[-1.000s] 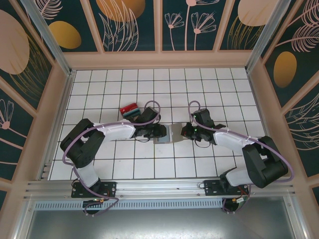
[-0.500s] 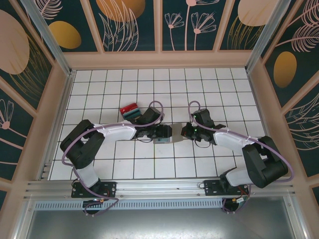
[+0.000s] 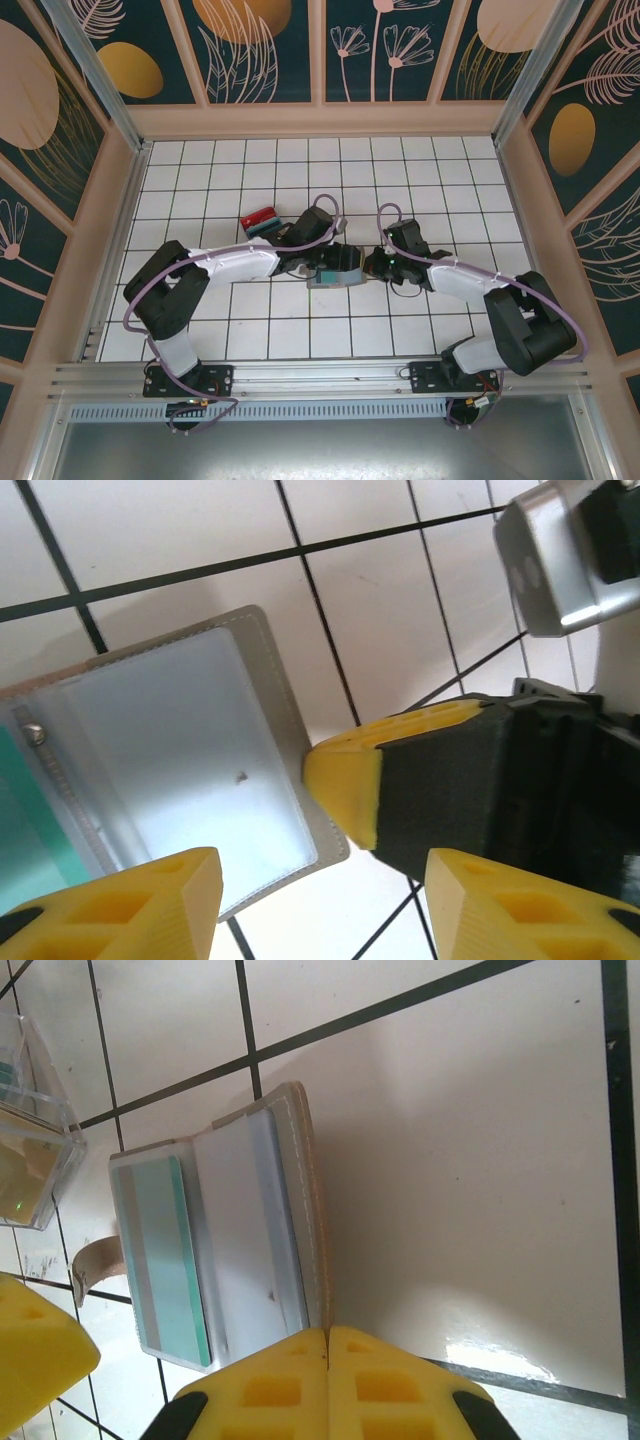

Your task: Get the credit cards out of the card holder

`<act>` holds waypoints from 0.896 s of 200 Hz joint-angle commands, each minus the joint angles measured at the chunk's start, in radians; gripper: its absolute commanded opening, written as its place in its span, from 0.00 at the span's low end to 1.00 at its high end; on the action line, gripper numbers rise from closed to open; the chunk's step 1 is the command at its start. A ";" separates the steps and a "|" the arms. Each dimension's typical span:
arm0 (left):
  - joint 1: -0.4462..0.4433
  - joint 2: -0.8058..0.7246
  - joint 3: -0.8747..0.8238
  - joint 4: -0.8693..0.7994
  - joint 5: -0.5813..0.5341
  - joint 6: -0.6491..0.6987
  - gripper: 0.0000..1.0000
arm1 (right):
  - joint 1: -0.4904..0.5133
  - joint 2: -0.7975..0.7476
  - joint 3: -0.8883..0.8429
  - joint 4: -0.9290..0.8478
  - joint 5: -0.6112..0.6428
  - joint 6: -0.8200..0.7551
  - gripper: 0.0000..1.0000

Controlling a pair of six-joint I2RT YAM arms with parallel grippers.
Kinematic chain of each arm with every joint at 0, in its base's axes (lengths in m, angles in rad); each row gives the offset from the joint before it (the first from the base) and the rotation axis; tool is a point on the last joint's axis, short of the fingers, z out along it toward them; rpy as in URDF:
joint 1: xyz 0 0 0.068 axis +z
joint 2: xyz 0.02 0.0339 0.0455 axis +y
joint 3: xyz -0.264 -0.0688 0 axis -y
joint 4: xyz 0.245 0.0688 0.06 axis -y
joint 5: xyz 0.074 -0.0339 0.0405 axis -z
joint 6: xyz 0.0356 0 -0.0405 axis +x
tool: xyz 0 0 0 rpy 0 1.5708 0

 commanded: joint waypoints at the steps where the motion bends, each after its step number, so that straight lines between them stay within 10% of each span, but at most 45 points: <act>1: 0.002 -0.021 -0.008 -0.059 -0.082 0.031 0.55 | -0.010 0.011 0.007 -0.004 0.018 -0.001 0.00; 38: 0.045 -0.092 -0.080 -0.114 -0.177 0.033 0.42 | -0.028 0.001 0.046 -0.052 0.039 -0.041 0.30; 72: 0.096 -0.122 -0.153 -0.128 -0.200 0.030 0.30 | -0.028 -0.005 0.104 -0.097 0.080 -0.068 0.35; 179: 0.099 -0.058 -0.128 -0.104 -0.167 0.042 0.12 | 0.100 0.131 0.237 -0.031 -0.021 -0.048 0.22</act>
